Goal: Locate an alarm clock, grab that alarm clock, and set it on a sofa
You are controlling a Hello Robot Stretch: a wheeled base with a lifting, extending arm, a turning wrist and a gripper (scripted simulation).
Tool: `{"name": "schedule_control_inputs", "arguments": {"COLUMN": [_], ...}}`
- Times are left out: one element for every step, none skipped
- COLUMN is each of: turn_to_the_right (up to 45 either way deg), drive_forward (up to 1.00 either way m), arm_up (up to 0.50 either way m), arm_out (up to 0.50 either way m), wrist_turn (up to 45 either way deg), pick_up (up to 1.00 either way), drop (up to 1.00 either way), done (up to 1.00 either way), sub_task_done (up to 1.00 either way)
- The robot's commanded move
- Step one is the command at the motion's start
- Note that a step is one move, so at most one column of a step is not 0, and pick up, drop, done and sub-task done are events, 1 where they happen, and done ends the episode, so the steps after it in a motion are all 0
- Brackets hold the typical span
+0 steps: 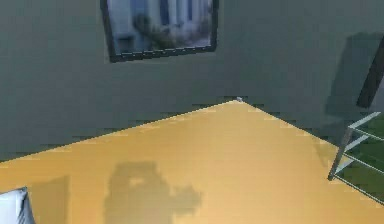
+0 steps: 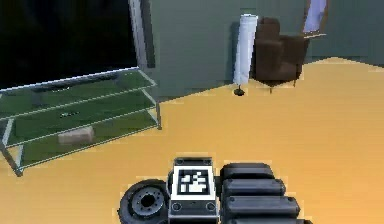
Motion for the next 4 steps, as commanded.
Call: {"name": "schedule_control_inputs", "arguments": {"turn_to_the_right": [-45.0,-45.0,-36.0,-45.0], "drive_forward": [0.0,0.0,0.0,0.0], "arm_up": [0.0,0.0,0.0,0.0], "arm_out": [0.0,0.0,0.0,0.0], "wrist_turn": [0.0,0.0,0.0,0.0], "pick_up": [0.0,0.0,0.0,0.0], "drop": [0.0,0.0,0.0,0.0], "done": [0.0,0.0,0.0,0.0], "sub_task_done": [0.0,0.0,0.0,0.0]}}
